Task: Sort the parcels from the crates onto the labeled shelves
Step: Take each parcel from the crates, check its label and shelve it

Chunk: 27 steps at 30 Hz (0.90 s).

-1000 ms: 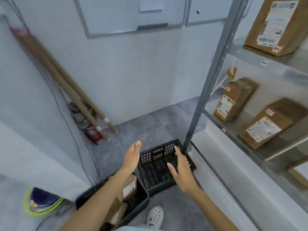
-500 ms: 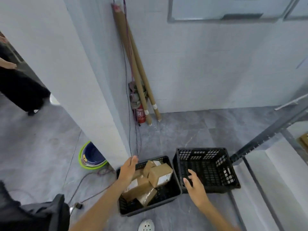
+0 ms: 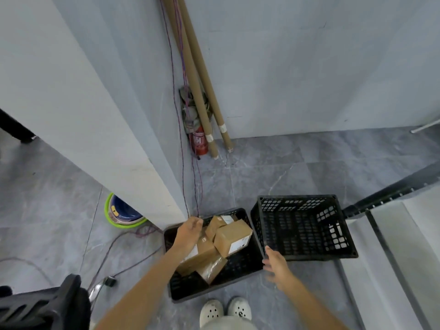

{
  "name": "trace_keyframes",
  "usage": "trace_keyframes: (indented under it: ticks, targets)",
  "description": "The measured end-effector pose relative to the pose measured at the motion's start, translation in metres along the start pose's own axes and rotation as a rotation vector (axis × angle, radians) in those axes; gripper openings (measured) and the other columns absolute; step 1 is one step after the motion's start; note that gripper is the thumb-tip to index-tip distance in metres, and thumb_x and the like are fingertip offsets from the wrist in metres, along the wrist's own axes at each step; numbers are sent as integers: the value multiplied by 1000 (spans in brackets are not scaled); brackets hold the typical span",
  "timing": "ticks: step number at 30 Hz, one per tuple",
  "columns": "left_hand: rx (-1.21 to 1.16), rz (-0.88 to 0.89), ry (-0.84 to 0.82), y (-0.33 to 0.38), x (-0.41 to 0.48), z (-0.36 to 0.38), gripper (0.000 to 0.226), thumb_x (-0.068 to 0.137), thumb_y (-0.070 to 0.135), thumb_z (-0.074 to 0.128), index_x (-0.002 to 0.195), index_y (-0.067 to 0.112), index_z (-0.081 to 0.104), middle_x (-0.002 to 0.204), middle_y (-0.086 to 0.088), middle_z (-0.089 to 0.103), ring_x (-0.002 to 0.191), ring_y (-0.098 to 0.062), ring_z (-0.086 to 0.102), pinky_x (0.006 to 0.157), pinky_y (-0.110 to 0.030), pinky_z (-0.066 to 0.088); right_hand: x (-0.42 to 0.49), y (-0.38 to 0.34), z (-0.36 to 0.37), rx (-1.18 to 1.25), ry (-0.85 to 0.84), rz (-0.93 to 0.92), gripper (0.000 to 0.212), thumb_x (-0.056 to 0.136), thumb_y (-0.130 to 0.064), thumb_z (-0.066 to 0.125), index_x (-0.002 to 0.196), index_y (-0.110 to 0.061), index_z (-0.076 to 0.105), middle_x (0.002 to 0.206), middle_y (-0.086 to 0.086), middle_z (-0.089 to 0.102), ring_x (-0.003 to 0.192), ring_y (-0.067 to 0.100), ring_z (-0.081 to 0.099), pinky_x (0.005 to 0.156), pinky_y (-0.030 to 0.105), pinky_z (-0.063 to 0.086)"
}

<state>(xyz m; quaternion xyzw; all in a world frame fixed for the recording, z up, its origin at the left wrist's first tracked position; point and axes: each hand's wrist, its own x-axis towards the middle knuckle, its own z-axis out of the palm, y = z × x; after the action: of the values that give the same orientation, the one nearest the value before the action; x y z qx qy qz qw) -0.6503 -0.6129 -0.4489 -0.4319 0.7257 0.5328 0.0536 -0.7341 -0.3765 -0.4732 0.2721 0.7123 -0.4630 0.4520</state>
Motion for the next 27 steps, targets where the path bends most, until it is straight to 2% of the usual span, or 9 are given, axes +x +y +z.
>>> trace_keyframes:
  ticks: [2, 5, 7, 11, 15, 18, 20, 24, 27]
  targets:
    - [-14, -6, -36, -20, 35, 26, 13, 97, 19, 48, 90, 17, 59, 86, 4, 59, 82, -12, 54, 63, -13, 38, 48, 0, 11, 76, -29, 60, 56, 97, -38, 46, 142, -8, 33, 141, 21, 43, 130, 37, 42, 106, 49, 33]
    - [-2, -61, -56, -72, 98, 76, 15, 92, 7, 52, 83, 19, 57, 86, 4, 59, 92, -20, 57, 75, -19, 43, 143, 17, 32, 165, -38, 168, 67, 93, -43, 51, 145, -6, 31, 140, 23, 43, 129, 39, 42, 107, 49, 35]
    - [35, -117, -70, -104, 130, 104, 8, 93, 10, 50, 97, 11, 57, 100, -6, 60, 105, -28, 56, 89, -31, 42, 191, 27, 46, 225, -54, 244, 73, 90, -47, 56, 145, -6, 31, 137, 25, 43, 126, 40, 43, 107, 50, 37]
    - [86, -194, -102, -173, 202, 165, 33, 95, 21, 49, 125, 9, 52, 123, -11, 57, 114, -27, 53, 99, -32, 41, 301, 63, 76, 350, -118, 330, 86, 80, -55, 65, 144, -9, 31, 124, 24, 42, 112, 40, 46, 92, 49, 45]
    - [-3, -293, -170, -217, 242, 208, 60, 92, 35, 54, 145, 23, 27, 140, -5, 42, 126, -26, 43, 95, -28, 37, 377, 93, 101, 390, -220, 350, 100, 69, -69, 63, 144, -11, 31, 138, 26, 39, 127, 44, 40, 102, 59, 34]
    - [-135, -369, -153, -231, 256, 228, 77, 86, 43, 61, 147, 26, 17, 148, -7, 35, 131, -31, 39, 108, -41, 36, 400, 99, 112, 416, -311, 312, 110, 60, -77, 60, 145, -14, 29, 131, 25, 44, 117, 45, 46, 87, 62, 40]
    - [-209, -405, -146, -232, 252, 231, 76, 86, 41, 62, 145, 27, 16, 145, -8, 36, 127, -33, 42, 104, -48, 41, 398, 99, 114, 466, -341, 293, 101, 62, -75, 58, 142, -19, 32, 126, 21, 45, 111, 43, 49, 78, 61, 45]
    - [-327, -475, -170, -208, 217, 211, 70, 84, 38, 64, 139, 30, 22, 136, -5, 44, 114, -27, 50, 92, -50, 50, 356, 85, 101, 491, -358, 230, 88, 65, -66, 65, 138, -26, 37, 139, 17, 39, 127, 40, 41, 96, 65, 40]
    - [-274, -454, -166, -167, 179, 179, 75, 79, 40, 67, 137, 30, 22, 121, 4, 47, 102, -19, 49, 75, -39, 54, 294, 55, 85, 412, -358, 155, 84, 65, -61, 68, 137, -30, 37, 135, 15, 44, 120, 38, 47, 94, 65, 42]
